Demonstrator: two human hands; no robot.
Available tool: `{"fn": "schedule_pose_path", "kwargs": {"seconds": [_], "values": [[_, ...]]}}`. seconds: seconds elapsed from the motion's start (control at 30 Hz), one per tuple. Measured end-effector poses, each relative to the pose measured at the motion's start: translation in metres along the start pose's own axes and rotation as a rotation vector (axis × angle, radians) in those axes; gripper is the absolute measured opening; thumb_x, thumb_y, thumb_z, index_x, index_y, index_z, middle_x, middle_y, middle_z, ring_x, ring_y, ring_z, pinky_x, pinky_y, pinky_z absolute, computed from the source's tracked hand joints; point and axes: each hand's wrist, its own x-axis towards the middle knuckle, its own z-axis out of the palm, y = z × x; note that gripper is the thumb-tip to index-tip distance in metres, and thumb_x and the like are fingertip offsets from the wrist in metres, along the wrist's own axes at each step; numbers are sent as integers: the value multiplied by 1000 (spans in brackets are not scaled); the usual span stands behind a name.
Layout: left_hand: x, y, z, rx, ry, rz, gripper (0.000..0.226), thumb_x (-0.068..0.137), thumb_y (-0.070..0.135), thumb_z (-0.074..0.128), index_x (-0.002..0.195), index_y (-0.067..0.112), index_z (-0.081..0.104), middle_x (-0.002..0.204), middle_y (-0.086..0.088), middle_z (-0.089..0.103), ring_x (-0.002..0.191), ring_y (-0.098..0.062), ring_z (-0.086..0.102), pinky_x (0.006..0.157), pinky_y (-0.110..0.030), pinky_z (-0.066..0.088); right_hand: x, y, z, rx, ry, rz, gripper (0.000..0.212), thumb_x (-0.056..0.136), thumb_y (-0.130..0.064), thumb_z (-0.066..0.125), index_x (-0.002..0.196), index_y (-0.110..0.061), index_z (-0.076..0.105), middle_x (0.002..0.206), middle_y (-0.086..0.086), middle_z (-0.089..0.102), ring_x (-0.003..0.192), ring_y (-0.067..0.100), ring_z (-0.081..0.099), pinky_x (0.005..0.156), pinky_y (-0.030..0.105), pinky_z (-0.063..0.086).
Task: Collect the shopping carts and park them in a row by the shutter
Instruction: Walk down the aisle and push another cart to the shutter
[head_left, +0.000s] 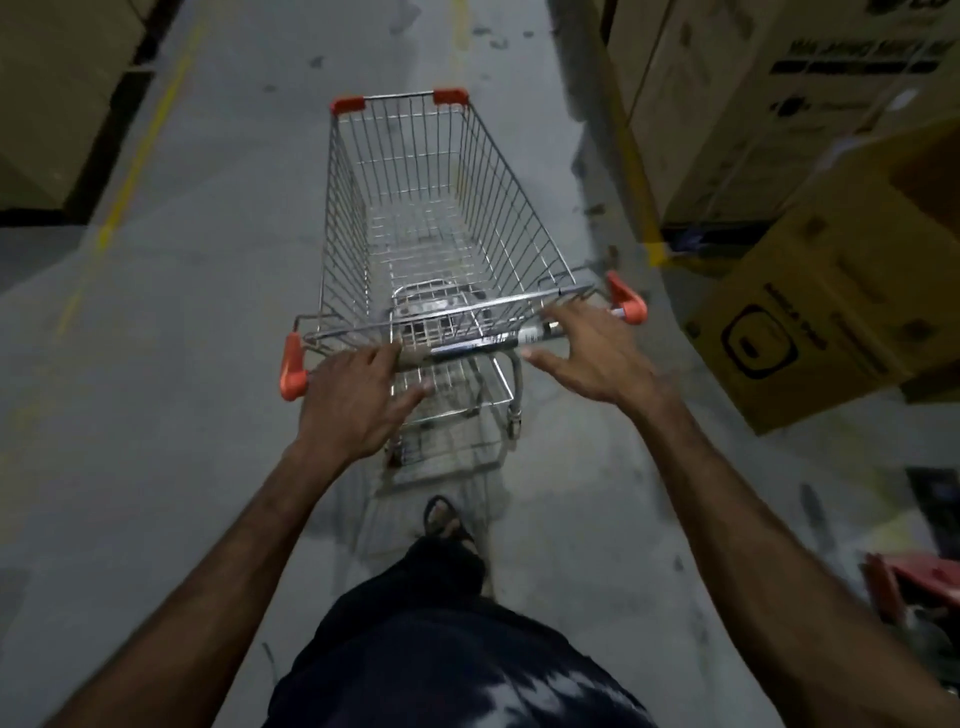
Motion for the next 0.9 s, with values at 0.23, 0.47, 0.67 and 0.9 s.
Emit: {"fn": "schedule_pose_path", "kwargs": {"seconds": [0.23, 0.47, 0.67, 0.9], "values": [[45, -2, -32, 53, -218, -295, 67, 81, 100, 29, 67, 36, 42, 84, 1, 71, 97, -23, 74, 117, -55, 33, 59, 26, 28, -220, 34, -60, 80, 81, -97, 31, 105, -35, 75, 109, -9, 70, 109, 20, 61, 106, 48, 31], [55, -15, -27, 53, -277, -447, 86, 71, 109, 22, 79, 29, 54, 94, -5, 78, 102, -27, 74, 126, -55, 14, 98, 12, 20, -274, 8, -179, 61, 85, -88, 44, 60, -33, 38, 58, -11, 44, 65, 19, 46, 82, 41, 30], [31, 5, -26, 1, -210, -579, 81, 76, 102, 33, 67, 23, 50, 66, 3, 60, 73, -22, 65, 113, -50, 39, 118, 11, 19, -290, -38, -358, 59, 86, -88, 43, 60, -35, 39, 54, -13, 44, 59, 16, 50, 87, 43, 38], [-24, 34, -10, -34, -123, -833, 84, 81, 99, 36, 70, 22, 66, 65, 3, 63, 70, -16, 64, 108, -47, 42, 139, -6, 26, -337, -77, -638, 72, 85, -95, 29, 67, -31, 57, 58, -10, 51, 63, 17, 53, 88, 43, 38]]}}
